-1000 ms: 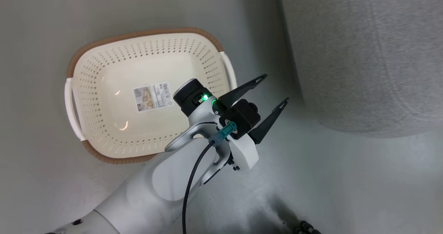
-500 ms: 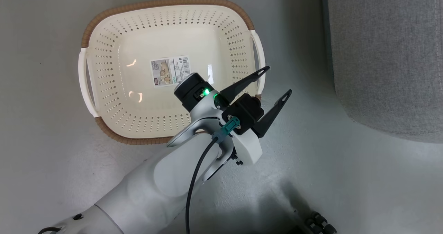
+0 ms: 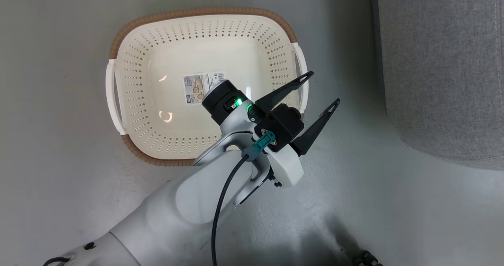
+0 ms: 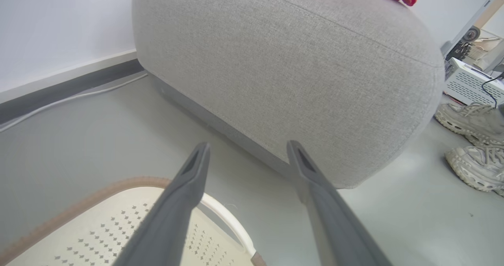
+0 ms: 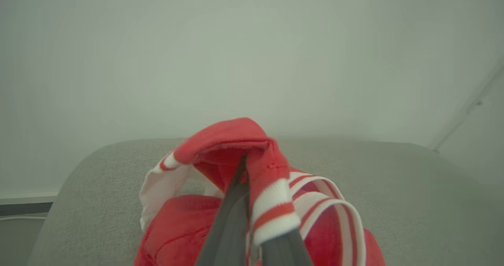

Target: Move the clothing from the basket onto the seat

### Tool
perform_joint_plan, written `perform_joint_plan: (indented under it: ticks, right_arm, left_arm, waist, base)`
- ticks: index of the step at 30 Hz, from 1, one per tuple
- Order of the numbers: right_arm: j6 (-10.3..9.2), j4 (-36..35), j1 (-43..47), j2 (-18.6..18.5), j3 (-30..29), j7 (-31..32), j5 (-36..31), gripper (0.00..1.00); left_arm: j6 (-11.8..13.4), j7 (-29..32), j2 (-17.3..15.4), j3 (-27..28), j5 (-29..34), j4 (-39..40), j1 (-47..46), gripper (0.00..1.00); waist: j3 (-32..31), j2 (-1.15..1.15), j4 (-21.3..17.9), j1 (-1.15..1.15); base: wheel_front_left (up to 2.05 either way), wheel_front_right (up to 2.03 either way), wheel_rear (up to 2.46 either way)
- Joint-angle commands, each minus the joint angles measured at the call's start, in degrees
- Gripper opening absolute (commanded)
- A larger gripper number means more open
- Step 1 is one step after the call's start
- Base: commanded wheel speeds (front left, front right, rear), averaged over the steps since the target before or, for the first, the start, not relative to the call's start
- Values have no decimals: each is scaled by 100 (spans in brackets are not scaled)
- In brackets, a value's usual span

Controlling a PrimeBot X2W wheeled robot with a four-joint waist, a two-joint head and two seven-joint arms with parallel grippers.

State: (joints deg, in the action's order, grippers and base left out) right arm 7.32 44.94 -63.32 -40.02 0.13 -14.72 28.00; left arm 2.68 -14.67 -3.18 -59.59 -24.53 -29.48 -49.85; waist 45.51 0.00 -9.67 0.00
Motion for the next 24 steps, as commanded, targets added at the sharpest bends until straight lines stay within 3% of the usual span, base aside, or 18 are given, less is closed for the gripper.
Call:
perform_joint_plan:
  ticks: [1, 3, 4, 13, 24]
  right_arm:
    - [17, -107, 393, -273, 40, -28, 201, 0]
    - [17, -109, 596, -270, 115, -28, 332, 83]
    - [17, -114, 700, -249, 143, -28, 415, 100]
    - [17, -246, 1550, -281, 171, -28, 552, 100]
    - [17, -996, 2408, 161, 116, -28, 455, 100]
  left_arm:
    - [45, -33, 30, 135, -56, 175, -9, 100]
    - [42, -33, 30, 169, -75, 214, 36, 100]
    - [43, -33, 30, 191, -83, 230, 67, 100]
    - [11, -33, 30, 347, -89, 336, 397, 100]
    - [-40, -33, 30, 919, 4, 212, 1164, 100]
  waist:
    - [-134, 0, 46, 0]
    - [-261, 0, 77, 0]
    - [-332, 0, 93, 0]
    - [-968, 0, 282, 0]
    - [-1987, 0, 546, 0]
  base:
    - [0, 0, 0]
    - [0, 0, 0]
    - [0, 0, 0]
    - [0, 0, 0]
    - [0, 0, 0]
